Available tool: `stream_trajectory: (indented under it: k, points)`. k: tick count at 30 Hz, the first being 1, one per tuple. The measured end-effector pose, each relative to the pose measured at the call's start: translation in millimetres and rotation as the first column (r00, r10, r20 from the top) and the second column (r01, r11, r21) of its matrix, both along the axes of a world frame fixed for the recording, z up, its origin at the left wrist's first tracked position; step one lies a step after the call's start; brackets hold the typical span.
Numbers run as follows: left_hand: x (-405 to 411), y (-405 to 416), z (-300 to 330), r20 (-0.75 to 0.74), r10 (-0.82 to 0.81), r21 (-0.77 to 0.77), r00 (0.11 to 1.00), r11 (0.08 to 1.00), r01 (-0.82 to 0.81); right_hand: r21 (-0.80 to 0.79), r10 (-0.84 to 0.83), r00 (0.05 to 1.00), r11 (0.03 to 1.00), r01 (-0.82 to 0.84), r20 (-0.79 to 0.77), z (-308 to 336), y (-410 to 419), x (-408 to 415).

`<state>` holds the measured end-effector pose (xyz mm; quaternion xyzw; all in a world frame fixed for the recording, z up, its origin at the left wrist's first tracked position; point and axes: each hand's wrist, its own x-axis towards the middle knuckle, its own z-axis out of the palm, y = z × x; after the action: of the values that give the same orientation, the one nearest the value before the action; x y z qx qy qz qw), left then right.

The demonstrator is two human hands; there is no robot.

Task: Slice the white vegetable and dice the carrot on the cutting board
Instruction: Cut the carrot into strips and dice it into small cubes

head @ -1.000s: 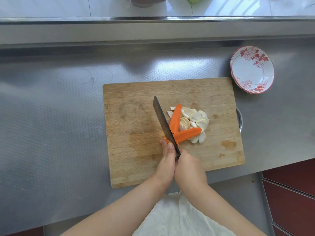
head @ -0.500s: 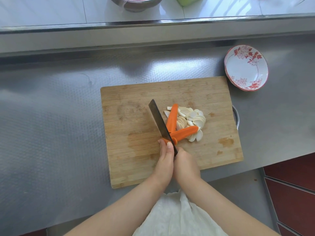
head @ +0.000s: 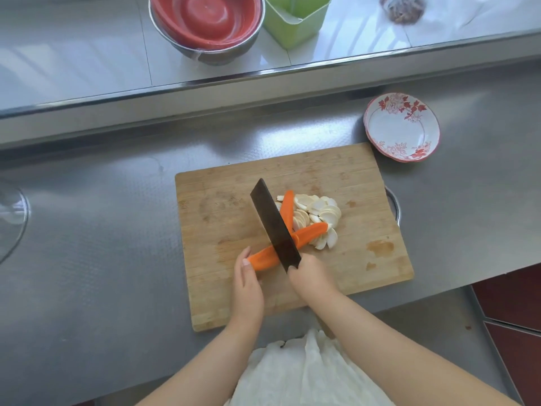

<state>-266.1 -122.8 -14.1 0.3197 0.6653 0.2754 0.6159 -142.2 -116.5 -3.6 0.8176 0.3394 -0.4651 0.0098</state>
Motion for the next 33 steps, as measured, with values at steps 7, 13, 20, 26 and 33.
stream_trajectory:
  k: [7, 13, 20, 26, 33]
  points:
    - [-8.3, 7.7, -7.6, -0.184, 0.085, -0.063, 0.979, 0.993, -0.098, 0.127, -0.139, 0.981, 0.979, 0.156, -0.132, -1.3, -6.4, 13.6]
    - [-19.1, 20.3, -20.5, -0.282, 0.126, -0.071, 0.951, 0.986, -0.152, 0.158, -0.174, 0.958, 0.964, 0.212, -0.228, 1.4, -16.1, 23.0]
    - [-29.1, 34.1, -23.4, -0.315, 0.158, -0.008, 0.936, 0.986, -0.169, 0.268, -0.087, 0.973, 0.953, 0.144, -0.214, 17.9, -24.6, 40.2]
    - [-22.5, 48.0, -17.3, -0.214, 0.329, 0.040, 0.920, 0.944, -0.329, 0.341, -0.062, 0.983, 0.932, 0.118, -0.171, 33.3, -30.2, 55.8]
    - [12.0, 46.2, -10.7, -0.713, -0.208, 0.228, 0.669, 0.834, 0.502, 0.328, -0.111, 0.984, 0.932, 0.152, -0.139, 37.8, -40.1, 68.3]
